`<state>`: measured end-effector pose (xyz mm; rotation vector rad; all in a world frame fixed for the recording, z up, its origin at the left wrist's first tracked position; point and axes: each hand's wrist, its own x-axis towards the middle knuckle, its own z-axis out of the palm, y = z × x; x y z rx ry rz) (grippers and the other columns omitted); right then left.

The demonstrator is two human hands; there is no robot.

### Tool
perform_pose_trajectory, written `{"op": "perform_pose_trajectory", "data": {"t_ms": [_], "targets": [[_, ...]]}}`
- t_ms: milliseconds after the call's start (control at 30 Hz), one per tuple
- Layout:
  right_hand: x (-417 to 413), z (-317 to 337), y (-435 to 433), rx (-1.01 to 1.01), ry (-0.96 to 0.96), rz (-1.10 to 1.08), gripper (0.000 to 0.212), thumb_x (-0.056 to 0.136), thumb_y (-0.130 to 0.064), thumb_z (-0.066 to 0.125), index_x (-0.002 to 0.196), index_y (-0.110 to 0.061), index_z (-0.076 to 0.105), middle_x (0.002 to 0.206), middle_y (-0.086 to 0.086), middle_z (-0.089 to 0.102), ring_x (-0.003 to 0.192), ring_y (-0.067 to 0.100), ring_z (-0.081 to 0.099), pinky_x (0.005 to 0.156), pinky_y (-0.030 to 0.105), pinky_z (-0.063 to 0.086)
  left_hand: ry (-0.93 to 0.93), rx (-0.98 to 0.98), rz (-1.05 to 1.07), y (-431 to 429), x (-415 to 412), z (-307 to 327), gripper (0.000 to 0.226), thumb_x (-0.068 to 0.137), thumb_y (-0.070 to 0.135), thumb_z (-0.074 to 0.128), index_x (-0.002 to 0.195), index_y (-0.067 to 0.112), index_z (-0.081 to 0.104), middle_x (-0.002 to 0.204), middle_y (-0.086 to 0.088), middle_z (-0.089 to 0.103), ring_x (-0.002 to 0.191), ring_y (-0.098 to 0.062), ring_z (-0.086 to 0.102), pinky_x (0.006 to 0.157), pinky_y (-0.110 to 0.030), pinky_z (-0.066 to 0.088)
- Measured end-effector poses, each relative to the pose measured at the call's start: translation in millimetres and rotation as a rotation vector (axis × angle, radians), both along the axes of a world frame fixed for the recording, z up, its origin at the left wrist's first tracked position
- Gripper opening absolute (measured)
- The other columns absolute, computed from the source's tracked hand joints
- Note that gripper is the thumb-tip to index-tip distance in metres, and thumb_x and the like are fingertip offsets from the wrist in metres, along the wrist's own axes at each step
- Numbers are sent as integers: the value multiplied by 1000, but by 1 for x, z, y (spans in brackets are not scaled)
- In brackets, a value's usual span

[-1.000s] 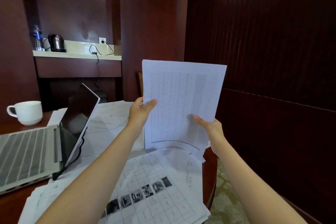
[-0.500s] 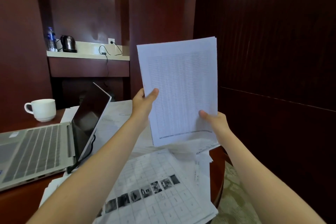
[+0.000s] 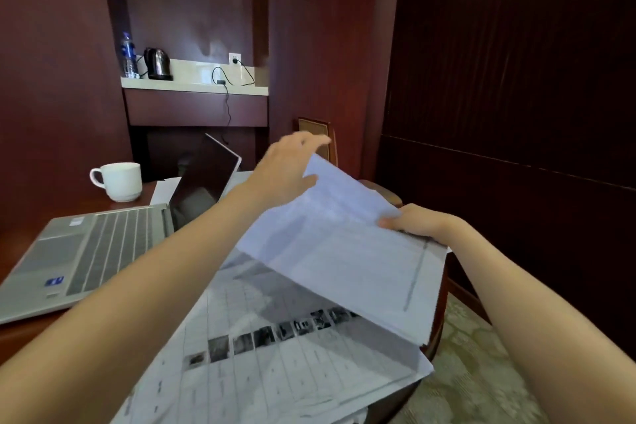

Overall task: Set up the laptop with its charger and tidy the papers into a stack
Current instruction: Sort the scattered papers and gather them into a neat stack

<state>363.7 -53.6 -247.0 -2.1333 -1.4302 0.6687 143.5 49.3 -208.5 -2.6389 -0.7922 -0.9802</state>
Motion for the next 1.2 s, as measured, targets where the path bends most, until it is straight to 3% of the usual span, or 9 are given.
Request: {"op": "perform_pose_trajectory", "data": {"t_ms": [233, 433, 600, 700, 733, 767, 833, 1000, 1200], "targets": [[-25, 2, -1, -134, -52, 178, 55, 92, -41, 55, 134, -9, 43, 131, -4, 44, 127, 20, 43, 104, 27, 30, 512, -223, 35, -13, 16, -12, 36, 97, 33, 44, 130, 19, 49, 130, -4, 52, 123, -23, 40, 101, -34, 30], [-26, -3, 4, -160, -125, 311, 12, 92, -33, 56, 90, -24, 64, 96, -11, 61, 103, 16, 57, 92, 25, 40, 657, -554, 75, -7, 4, -23, 39, 99, 21, 41, 60, 17, 37, 67, 5, 37, 69, -14, 39, 64, -24, 30], [-14, -15, 6, -132, -32, 251, 13, 91, -23, 60, 98, -14, 66, 84, -2, 61, 67, 11, 55, 64, 20, 48, 770, -786, 178, 9, -26, -49, 29, 99, 23, 42, 76, 11, 53, 83, 0, 50, 91, -26, 46, 86, -31, 37], [-17, -25, 13, -49, -11, 204, 11, 88, -20, 64, 96, -12, 66, 76, -1, 57, 57, 11, 45, 56, 20, 41, 809, -888, 244, 10, -33, -54, 21, 99, 24, 43, 86, 12, 53, 92, -1, 48, 111, -6, 16, 96, -34, 37], [-20, -26, 16, -11, 5, 195, 10, 88, -19, 65, 95, -12, 66, 74, -1, 57, 57, 11, 45, 55, 19, 41, 828, -907, 279, 9, -33, -53, 18, 99, 24, 44, 98, 10, 55, 102, -5, 51, 95, -10, 39, 96, -36, 39], [-24, -28, 19, 25, 16, 193, 10, 87, -19, 65, 94, -11, 66, 72, -1, 57, 57, 10, 47, 54, 18, 42, 849, -932, 316, 8, -34, -53, 24, 99, 24, 45, 114, 8, 55, 116, -10, 53, 114, -32, 50, 96, -38, 42], [-31, -32, 24, 82, 32, 195, 12, 87, -18, 66, 94, -9, 65, 70, -2, 57, 57, 8, 52, 54, 16, 45, 916, -981, 392, 6, -34, -52, 43, 97, 23, 50, 135, 5, 43, 134, -17, 49, 123, -32, 49, 97, -39, 45], [-37, -43, 33, 72, 85, 167, 10, 85, -14, 68, 91, -7, 65, 67, 2, 59, 51, 9, 57, 53, 16, 51, 983, -962, 498, 9, -32, -56, 50, 92, 24, 57, 135, 1, 43, 128, -20, 53, 116, -32, 55, 96, -44, 48], [-35, -48, 31, 29, 202, 116, 11, 85, -9, 67, 95, -4, 65, 72, 8, 62, 54, 14, 58, 51, 17, 52, 1132, -634, 547, 0, -23, -50, 25, 90, 38, 57, 100, 16, 56, 90, -1, 56, 70, -13, 52, 61, -22, 42]]}}
